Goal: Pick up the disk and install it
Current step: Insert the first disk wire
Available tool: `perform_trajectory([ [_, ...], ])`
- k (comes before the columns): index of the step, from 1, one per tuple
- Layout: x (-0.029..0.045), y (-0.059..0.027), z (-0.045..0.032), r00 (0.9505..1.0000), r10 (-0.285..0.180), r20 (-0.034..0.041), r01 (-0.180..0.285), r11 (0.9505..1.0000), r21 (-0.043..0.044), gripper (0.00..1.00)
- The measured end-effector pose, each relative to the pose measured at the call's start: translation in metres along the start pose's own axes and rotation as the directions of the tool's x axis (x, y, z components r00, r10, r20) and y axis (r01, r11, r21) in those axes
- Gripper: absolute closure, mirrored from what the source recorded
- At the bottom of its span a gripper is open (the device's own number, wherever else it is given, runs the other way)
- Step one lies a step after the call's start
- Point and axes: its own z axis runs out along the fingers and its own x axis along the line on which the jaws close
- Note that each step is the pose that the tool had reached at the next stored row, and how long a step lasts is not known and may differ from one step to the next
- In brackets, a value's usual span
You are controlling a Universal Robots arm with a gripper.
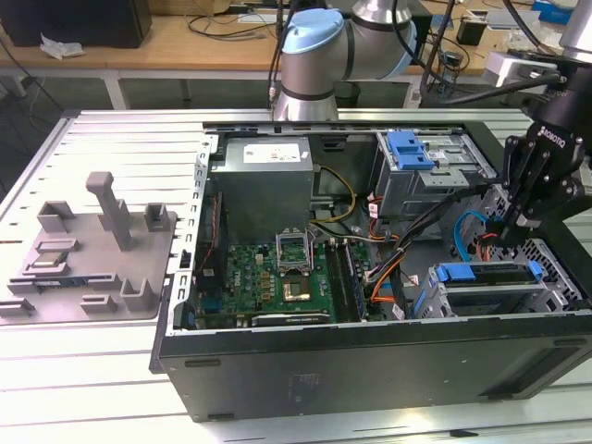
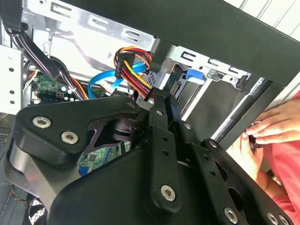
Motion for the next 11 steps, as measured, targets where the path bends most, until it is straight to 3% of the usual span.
perform_trajectory([
  [1, 0.0011, 0.0000, 0.0002, 1.0000, -0.001, 0.0037, 0.001, 1.0000, 0.0004, 0.83],
  [2, 0.0037, 0.0000, 0.0007, 0.9999, -0.002, 0.0147, 0.002, 1.0000, 0.0012, 0.83],
  [6, 0.0083, -0.0003, 0.0014, 0.9991, -0.005, 0.0420, 0.005, 1.0000, 0.0024, 0.83],
  [7, 0.0111, -0.0004, 0.0016, 0.9983, -0.006, 0.0571, 0.006, 1.0000, 0.0032, 0.83],
  [9, 0.0134, -0.0003, 0.0016, 0.9977, -0.007, 0.0670, 0.007, 1.0000, 0.0040, 0.83],
  [11, 0.0173, 0.0000, 0.0019, 0.9965, -0.009, 0.0836, 0.008, 0.9999, 0.0055, 0.83],
])
